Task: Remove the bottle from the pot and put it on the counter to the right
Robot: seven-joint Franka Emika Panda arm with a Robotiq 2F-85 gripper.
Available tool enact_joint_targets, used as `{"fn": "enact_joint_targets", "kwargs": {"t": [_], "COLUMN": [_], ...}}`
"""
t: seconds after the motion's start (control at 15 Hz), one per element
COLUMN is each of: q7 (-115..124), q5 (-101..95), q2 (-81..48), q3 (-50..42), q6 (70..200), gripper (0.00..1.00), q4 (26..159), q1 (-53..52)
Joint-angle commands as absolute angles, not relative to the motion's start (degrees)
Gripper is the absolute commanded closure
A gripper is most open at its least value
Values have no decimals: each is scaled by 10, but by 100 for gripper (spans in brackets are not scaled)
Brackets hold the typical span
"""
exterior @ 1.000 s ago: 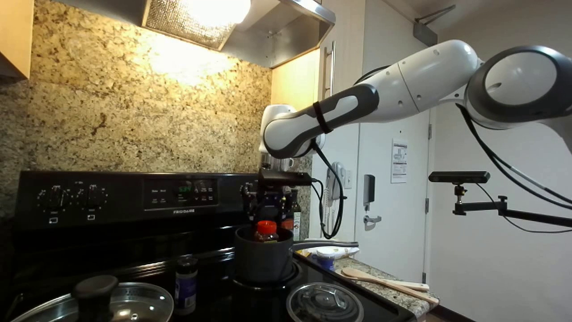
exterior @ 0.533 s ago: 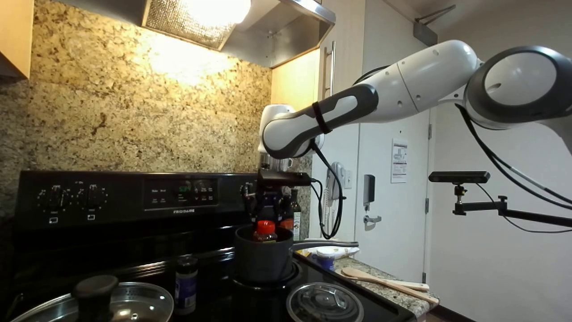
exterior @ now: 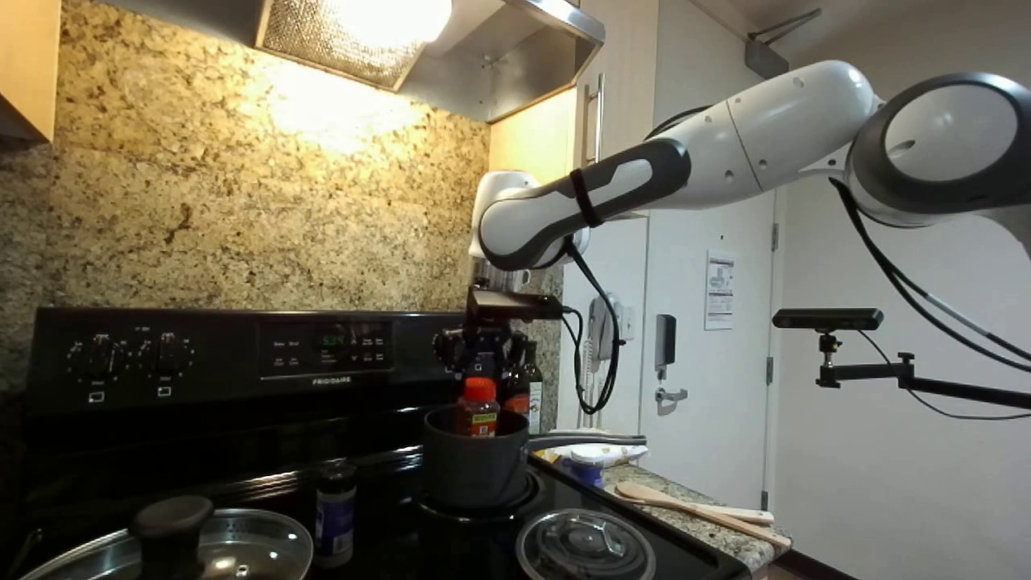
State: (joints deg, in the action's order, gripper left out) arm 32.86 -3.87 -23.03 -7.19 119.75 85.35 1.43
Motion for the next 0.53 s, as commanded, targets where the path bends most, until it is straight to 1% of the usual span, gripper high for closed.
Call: {"fn": "enact_joint_targets", "kwargs": {"t": [0.0, 0.47], "q7": [324, 354], "q5": [-63, -113], "q2": [-189, -93], "q3": [-77, -79], "q6": [1206, 1216], "gripper": [64, 64], "q4": [866, 918], "q1": [-1, -12]}}
